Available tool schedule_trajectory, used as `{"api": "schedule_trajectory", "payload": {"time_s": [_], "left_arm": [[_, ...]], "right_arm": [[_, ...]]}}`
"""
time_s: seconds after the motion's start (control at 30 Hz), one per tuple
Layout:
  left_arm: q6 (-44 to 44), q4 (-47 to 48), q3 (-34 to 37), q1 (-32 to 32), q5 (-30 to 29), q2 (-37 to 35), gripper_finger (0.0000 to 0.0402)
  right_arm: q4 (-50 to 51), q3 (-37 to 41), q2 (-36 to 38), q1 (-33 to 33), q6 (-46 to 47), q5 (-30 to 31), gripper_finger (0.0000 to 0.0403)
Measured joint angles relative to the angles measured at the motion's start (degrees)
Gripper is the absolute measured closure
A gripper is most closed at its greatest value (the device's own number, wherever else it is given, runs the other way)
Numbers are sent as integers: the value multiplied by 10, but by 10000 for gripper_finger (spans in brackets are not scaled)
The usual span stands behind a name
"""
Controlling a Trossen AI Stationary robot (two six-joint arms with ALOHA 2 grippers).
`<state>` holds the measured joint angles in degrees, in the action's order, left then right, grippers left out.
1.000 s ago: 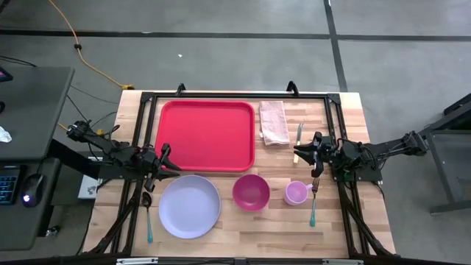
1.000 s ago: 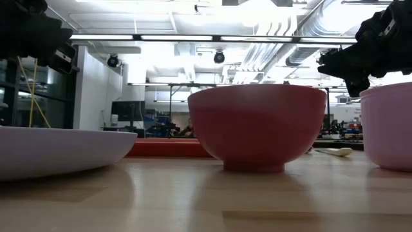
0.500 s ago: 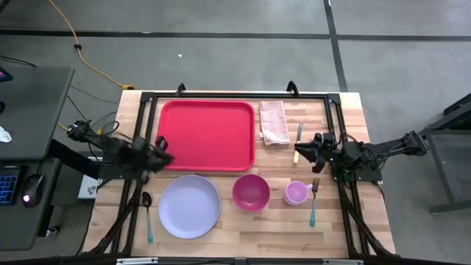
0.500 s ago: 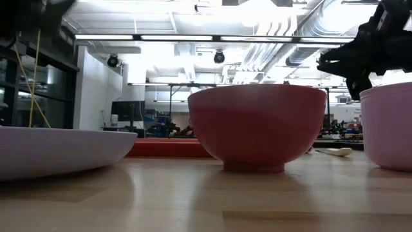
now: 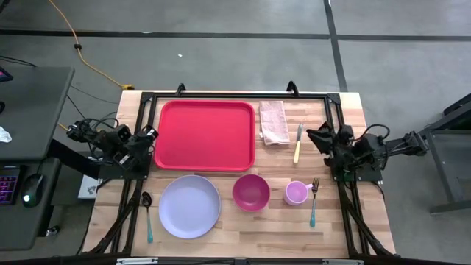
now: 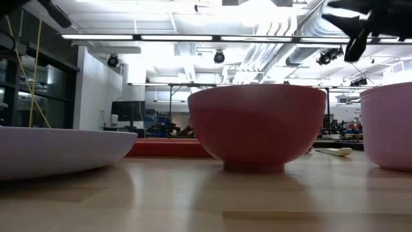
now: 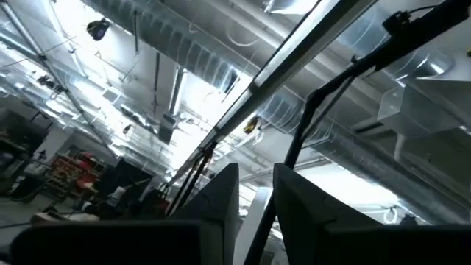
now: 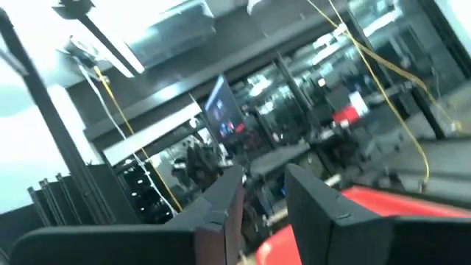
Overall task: Set up tray
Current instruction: Put the pink mug on the top left of the red serving tray
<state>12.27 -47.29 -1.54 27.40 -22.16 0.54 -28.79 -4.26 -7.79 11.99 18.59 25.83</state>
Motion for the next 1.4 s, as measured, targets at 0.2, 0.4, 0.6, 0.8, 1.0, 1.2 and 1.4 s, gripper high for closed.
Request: {"api": "schedule_trajectory", "payload": {"time_s": [0.2, 0.4, 0.6, 0.8, 1.0, 1.2, 1.4], "left_arm": [[23, 55, -1, 0, -51, 0, 284], [171, 247, -30, 0, -123, 1, 284], [298, 364, -42, 0, -125, 1, 284], [363, 426, -42, 0, -125, 1, 284], [399, 476, -42, 0, -130, 1, 284], [438, 542, -42, 0, -133, 1, 284], [451, 597, -42, 0, -134, 1, 284]], "right_arm": [[46, -55, -6, 0, -45, -33, 320], [271, -165, -58, 0, -29, -35, 320], [462, -297, -163, 0, -6, -36, 320], [612, -418, -281, 0, 11, -91, 320], [781, -521, -391, 0, 71, -155, 320], [913, -583, -466, 0, 133, -240, 320], [947, -587, -493, 0, 196, -330, 320]]}}
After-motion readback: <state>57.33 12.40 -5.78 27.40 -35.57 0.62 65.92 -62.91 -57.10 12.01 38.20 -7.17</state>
